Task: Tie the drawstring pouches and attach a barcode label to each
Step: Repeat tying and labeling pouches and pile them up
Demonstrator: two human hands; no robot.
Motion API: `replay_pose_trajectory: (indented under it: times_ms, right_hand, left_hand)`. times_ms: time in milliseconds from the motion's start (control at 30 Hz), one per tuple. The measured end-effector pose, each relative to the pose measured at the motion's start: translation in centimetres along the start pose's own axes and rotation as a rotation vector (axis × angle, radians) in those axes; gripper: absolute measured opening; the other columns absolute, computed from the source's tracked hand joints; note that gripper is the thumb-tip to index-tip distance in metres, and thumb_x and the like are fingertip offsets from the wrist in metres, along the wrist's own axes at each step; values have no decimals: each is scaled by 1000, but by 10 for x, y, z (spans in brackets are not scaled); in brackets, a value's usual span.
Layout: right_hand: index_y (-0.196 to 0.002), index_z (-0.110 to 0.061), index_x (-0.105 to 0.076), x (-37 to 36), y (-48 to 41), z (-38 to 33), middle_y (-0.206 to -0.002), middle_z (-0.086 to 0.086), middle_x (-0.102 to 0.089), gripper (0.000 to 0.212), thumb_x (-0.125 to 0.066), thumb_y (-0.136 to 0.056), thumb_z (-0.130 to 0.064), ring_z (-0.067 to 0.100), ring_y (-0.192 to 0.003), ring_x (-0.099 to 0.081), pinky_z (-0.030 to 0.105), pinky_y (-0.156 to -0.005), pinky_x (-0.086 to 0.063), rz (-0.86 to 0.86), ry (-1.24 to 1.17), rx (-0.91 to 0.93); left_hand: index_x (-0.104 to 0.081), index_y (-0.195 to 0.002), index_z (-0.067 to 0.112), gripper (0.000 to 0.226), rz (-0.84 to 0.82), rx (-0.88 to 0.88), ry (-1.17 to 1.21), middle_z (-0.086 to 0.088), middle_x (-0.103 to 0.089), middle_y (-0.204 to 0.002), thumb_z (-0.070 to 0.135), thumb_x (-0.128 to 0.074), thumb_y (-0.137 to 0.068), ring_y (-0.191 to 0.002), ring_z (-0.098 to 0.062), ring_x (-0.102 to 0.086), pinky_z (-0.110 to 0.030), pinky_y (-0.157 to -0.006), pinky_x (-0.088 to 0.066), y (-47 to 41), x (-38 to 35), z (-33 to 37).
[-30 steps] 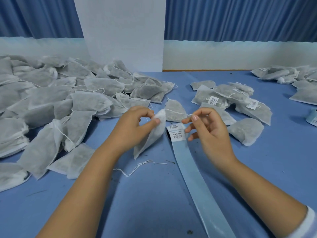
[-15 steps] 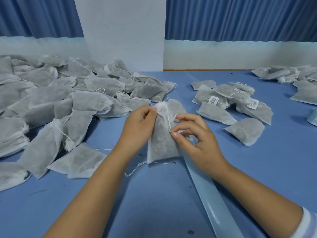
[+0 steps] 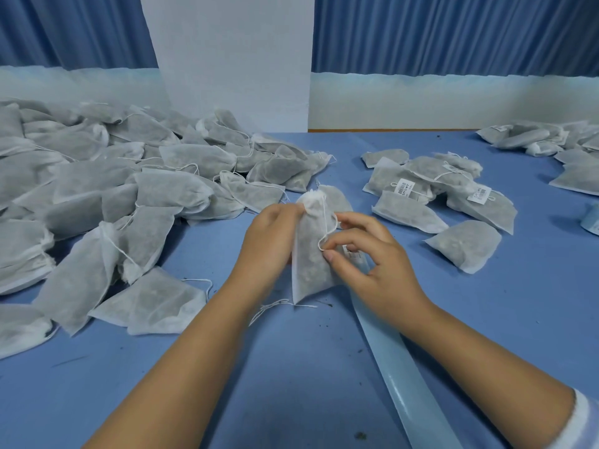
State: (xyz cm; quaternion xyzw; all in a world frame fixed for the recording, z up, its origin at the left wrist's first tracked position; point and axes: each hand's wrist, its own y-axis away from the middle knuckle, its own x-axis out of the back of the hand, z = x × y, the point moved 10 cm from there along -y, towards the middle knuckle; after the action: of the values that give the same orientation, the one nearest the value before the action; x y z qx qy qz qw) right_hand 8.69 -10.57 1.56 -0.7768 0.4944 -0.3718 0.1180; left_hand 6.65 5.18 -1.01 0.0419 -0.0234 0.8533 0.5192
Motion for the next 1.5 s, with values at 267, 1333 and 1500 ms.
replay_pose_trajectory:
  times_ms: [267,1333,1500]
  right_hand:
    - [-98,-23,-72,0,-2,-4,-123,-6,-57,12,-69,-88,-17,12,-120,-53,29,-103,-40,-53,84,45]
    - [-102,-20,-70,6,-9,41,-100,-4,-59,16,-70,-88,-12,3,-92,-58,16,-87,-47,-18,159,-178]
    - [-108,-23,-58,10,-3,87,-103,-9,-53,32,-76,-83,-28,2,-75,-55,12,-69,-42,19,59,-540]
  left_hand:
    - [-74,-92,8,19,-95,-103,-116,-11,-75,-84,25,-77,-84,-74,-13,-67,-30,-69,-50,0,-5,4]
    - [-66,-114,-2,36,-597,486,446,-16,-73,-108,15,-61,-82,-93,-24,-73,-34,-81,-60,5,-42,-61]
    - [-67,-107,-2,25,-559,477,432,-15,-74,-101,12,-60,-88,-88,-24,-74,-34,-74,-61,1,-38,-65]
